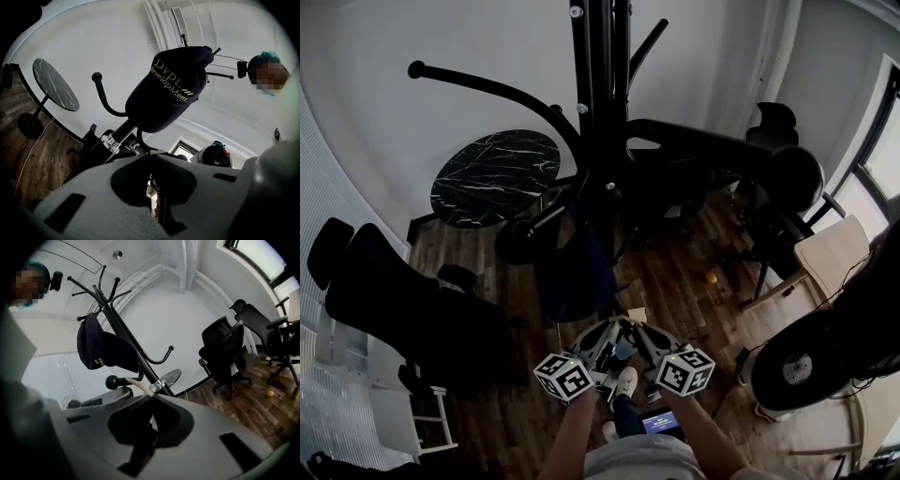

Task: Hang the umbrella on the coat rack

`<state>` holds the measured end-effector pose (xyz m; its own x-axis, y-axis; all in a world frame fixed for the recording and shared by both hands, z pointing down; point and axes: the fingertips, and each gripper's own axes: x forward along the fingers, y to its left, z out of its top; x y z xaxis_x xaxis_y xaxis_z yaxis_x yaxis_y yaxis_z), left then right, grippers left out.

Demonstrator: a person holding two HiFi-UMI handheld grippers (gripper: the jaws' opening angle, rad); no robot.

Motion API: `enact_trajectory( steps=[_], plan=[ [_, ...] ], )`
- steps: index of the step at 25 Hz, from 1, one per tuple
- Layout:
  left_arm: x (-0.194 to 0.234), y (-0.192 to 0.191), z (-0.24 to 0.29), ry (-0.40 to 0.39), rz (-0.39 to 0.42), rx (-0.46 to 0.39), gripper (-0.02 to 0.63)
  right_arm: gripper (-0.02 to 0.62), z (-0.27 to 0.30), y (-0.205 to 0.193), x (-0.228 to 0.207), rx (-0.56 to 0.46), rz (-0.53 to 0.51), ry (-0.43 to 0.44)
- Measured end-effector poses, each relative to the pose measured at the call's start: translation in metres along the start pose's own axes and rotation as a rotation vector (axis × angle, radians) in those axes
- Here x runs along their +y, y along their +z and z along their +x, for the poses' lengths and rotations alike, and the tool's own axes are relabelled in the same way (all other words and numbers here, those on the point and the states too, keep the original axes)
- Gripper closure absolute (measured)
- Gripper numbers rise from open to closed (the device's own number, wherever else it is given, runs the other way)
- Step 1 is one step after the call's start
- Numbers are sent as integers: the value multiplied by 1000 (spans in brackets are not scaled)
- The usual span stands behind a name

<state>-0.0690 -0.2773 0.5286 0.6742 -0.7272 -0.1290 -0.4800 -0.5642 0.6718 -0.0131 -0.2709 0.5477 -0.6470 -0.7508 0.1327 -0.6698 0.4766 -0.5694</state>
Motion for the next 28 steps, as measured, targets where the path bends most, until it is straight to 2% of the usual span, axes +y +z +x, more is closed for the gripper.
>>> enact_trajectory(
  steps=[23, 28],
  plan=[
    [34, 0, 15, 43, 7, 43, 588, 583, 35, -16, -14, 59, 3, -11],
    [38, -4, 19, 53, 27, 63, 588, 583, 43, -22, -14, 83, -24, -8]
  ],
)
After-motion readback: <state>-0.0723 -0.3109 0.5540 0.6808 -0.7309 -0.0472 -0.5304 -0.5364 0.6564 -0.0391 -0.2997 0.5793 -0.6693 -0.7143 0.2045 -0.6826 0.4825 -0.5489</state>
